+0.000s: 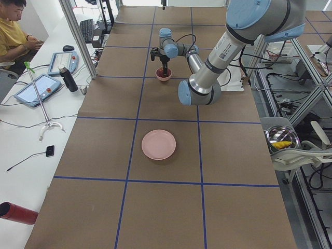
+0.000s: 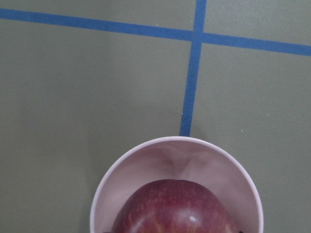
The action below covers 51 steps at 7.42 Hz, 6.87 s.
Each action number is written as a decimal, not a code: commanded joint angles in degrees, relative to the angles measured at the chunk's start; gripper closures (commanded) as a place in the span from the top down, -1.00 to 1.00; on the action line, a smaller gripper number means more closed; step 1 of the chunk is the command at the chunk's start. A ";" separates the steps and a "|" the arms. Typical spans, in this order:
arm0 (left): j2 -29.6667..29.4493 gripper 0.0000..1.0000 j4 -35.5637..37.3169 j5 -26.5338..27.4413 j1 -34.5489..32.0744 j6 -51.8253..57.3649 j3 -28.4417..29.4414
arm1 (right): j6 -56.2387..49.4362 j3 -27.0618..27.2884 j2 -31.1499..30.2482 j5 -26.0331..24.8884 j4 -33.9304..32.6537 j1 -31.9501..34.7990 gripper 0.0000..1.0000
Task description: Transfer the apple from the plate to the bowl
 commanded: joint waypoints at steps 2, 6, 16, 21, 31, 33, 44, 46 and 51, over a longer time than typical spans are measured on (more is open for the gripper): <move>0.12 0.95 -0.49 0.09 0.03 -0.05 0.45 | 0.00 -0.05 0.12 0.00 0.00 0.00 1.00; 4.48 0.95 1.87 -0.79 -2.60 0.99 -9.70 | 0.00 -0.31 0.30 0.00 0.00 0.00 1.00; 46.22 0.96 11.81 -19.69 -49.94 70.75 -25.75 | -0.09 -2.50 -0.14 -0.09 -0.62 3.60 1.00; 59.41 0.96 -4.40 -27.74 -59.02 71.93 -15.56 | 0.00 -2.94 -0.49 0.18 -0.26 3.60 1.00; 58.21 0.96 -4.10 -30.94 -62.81 71.93 -16.96 | 0.88 -2.86 -0.23 0.27 -0.18 3.60 1.00; 58.82 0.96 -3.92 -30.94 -62.81 71.93 -16.78 | 1.32 -2.86 -0.23 0.35 -0.09 3.60 1.00; 59.09 0.96 -4.18 -30.85 -62.81 71.84 -16.87 | 2.11 -2.86 -0.14 0.88 -0.09 3.60 1.00; 59.09 0.96 -4.18 -30.85 -62.90 71.84 -16.87 | 2.11 -2.86 -0.14 0.88 -0.09 3.60 1.00; 59.18 0.96 -4.18 -30.85 -62.90 71.84 -16.87 | 2.11 -2.86 -0.23 0.88 -0.09 3.60 1.00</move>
